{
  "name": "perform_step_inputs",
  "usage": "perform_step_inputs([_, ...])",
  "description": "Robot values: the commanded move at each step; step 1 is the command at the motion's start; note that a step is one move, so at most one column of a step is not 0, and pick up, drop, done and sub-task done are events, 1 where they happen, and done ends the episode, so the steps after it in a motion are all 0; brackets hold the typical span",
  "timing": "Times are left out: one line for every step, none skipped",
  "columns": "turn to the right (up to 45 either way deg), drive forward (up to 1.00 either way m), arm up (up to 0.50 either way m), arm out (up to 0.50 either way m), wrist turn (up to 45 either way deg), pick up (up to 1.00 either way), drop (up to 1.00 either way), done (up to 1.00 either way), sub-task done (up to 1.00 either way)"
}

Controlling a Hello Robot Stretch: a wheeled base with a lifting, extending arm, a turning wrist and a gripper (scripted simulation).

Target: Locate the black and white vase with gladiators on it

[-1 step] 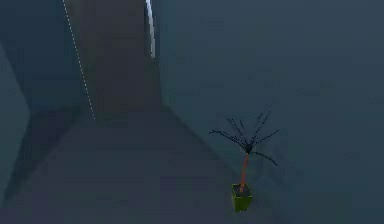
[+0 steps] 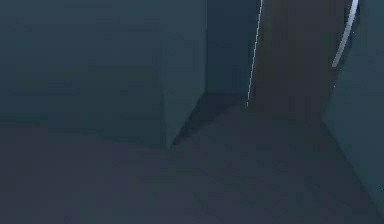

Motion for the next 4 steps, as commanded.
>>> perform_step_inputs([-45.0, 0.0, 0.0, 0.0, 0.0, 0.0, 0.0, 0.0, 0.0])
perform_step_inputs([-15.0, 0.0, 0.0, 0.0, 0.0, 0.0, 0.0, 0.0, 0.0])
perform_step_inputs([0.0, 1.0, 0.0, 0.0, 0.0, 0.0, 0.0, 0.0, 0.0])
perform_step_inputs([-3.0, 0.0, 0.0, 0.0, 0.0, 0.0, 0.0, 0.0, 0.0])
